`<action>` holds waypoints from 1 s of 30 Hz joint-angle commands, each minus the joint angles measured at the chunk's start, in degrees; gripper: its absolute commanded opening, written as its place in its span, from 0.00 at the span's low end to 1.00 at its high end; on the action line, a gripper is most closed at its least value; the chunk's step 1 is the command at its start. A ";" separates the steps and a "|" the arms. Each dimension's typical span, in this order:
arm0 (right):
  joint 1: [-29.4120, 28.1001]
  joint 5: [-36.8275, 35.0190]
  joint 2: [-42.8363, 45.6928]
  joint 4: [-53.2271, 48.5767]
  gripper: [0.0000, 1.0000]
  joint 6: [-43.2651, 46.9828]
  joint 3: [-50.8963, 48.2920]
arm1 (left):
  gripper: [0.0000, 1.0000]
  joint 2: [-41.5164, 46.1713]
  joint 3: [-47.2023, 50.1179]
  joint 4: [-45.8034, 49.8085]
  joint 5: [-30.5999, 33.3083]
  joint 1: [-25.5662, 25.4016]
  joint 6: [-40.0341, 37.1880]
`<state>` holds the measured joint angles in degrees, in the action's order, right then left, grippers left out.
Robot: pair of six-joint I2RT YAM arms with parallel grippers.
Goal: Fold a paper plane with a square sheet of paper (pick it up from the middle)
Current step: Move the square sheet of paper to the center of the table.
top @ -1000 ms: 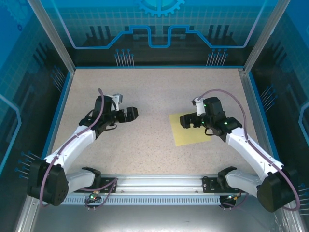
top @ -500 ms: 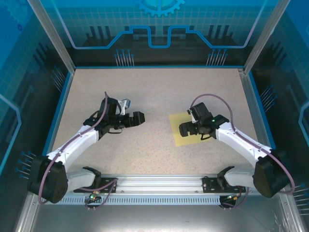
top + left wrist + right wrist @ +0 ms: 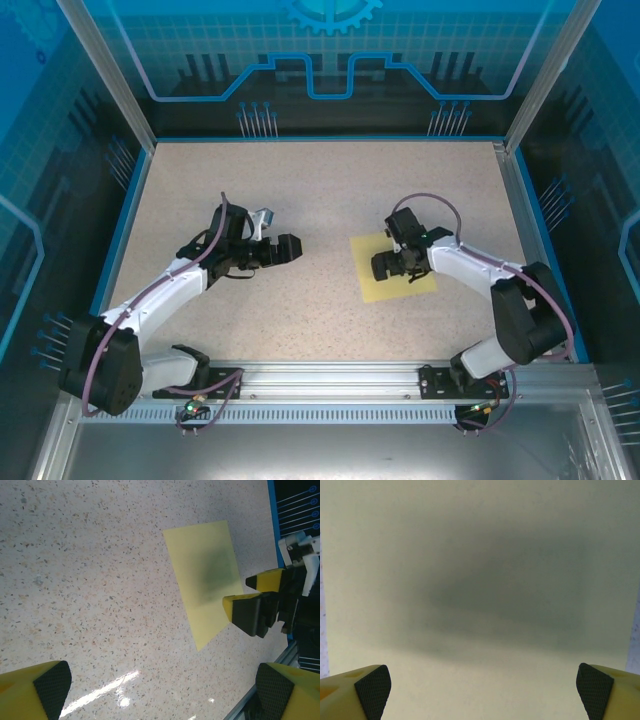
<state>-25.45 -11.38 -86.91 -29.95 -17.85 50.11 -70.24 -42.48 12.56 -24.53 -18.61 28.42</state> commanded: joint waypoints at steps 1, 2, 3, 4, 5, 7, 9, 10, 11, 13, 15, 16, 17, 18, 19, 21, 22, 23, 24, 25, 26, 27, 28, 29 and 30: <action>1.17 1.71 -2.18 1.34 0.99 2.15 2.70 | 0.99 -0.45 1.05 -1.36 -1.88 -0.32 0.13; 1.56 2.44 -3.09 1.71 0.99 2.28 3.01 | 0.99 -0.58 1.00 -1.55 -1.96 -0.38 0.14; 1.96 2.91 -3.93 1.81 0.99 2.34 3.35 | 0.99 -0.82 0.97 -1.55 -2.08 -0.37 0.14; 2.20 3.26 -4.73 1.98 0.99 2.42 3.70 | 0.99 -1.08 0.82 -1.61 -2.28 -0.36 0.16; 2.30 3.63 -5.56 2.12 0.99 2.48 4.06 | 0.99 -1.21 0.78 -1.70 -2.44 -0.44 0.25; 2.34 4.17 -7.01 2.14 0.99 2.59 4.98 | 0.99 -1.26 0.83 -1.75 -2.44 -0.46 0.32; 2.34 4.00 -8.40 1.58 0.98 2.55 6.05 | 0.99 -1.22 0.74 -1.66 -2.36 -0.46 0.23; 2.34 3.87 -9.25 1.09 0.99 2.56 6.67 | 0.99 -1.22 0.80 -1.48 -2.42 -0.46 0.18; 2.38 3.99 -10.14 0.61 0.98 2.47 7.23 | 0.99 -1.22 0.74 -1.37 -2.42 -0.41 -0.01; 2.34 4.29 -11.69 -0.45 0.97 2.40 8.16 | 0.99 -1.14 0.73 -1.14 -2.39 -0.42 -0.28; 2.25 4.63 -13.04 -0.81 0.96 1.96 8.54 | 0.99 -1.15 0.74 -1.04 -2.31 -0.44 -0.45; 2.17 4.87 -13.59 -0.82 0.95 1.49 8.53 | 0.99 -1.22 0.74 -0.96 -2.43 -0.46 -0.56; 2.08 4.94 -14.05 -0.70 0.95 0.98 8.53 | 0.99 -1.23 0.76 -0.89 -2.41 -0.46 -0.63; 1.92 4.79 -14.50 -0.63 0.95 0.52 8.59 | 0.99 -1.22 0.78 -0.87 -2.41 -0.46 -0.63; 1.68 4.56 -14.97 -0.74 0.95 0.16 8.76 | 0.99 -1.22 0.65 -0.71 -2.36 -0.46 -0.74; 0.87 3.51 -15.55 -0.94 0.95 -0.12 9.03 | 0.99 -1.25 0.59 -0.35 -2.40 -0.39 -0.94; 0.77 3.25 -15.78 -1.16 0.95 -0.09 9.26 | 0.99 -1.15 0.64 -0.20 -2.46 -0.44 -1.17; 0.75 3.22 -16.04 -1.43 0.95 -0.08 9.59 | 0.99 -1.14 0.59 -0.03 -2.43 -0.38 -1.32; 0.76 3.22 -16.31 -1.71 0.95 -0.08 9.99 | 0.99 -1.17 0.65 -0.07 -2.39 -0.44 -1.52; 0.67 3.29 -16.63 -1.99 0.95 -0.17 10.40 | 0.99 -1.23 0.77 -0.08 -2.43 -0.43 -1.62; 0.40 3.19 -16.99 -2.19 0.95 -0.17 10.83 | 0.99 -1.41 0.89 -0.16 -2.36 -0.43 -1.69; 0.03 2.96 -17.28 -2.25 0.94 -0.08 11.12 | 0.99 -1.48 0.98 -0.24 -2.44 -0.46 -1.62; -0.49 2.69 -17.56 -2.47 0.92 -0.07 11.39 | 0.99 -1.61 1.08 -0.38 -2.47 -0.42 -1.48; -0.99 2.21 -17.67 -2.65 0.91 -0.22 11.59 | 0.99 -1.66 1.23 -0.49 -2.60 -0.46 -1.43; -1.24 1.78 -17.83 -2.61 0.90 -0.42 11.70 | 0.99 -1.66 1.26 -0.52 -2.66 -0.45 -1.44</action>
<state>-25.19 -9.32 -102.56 -31.27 -17.39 60.93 -71.33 -42.19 11.55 -25.39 -18.72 28.16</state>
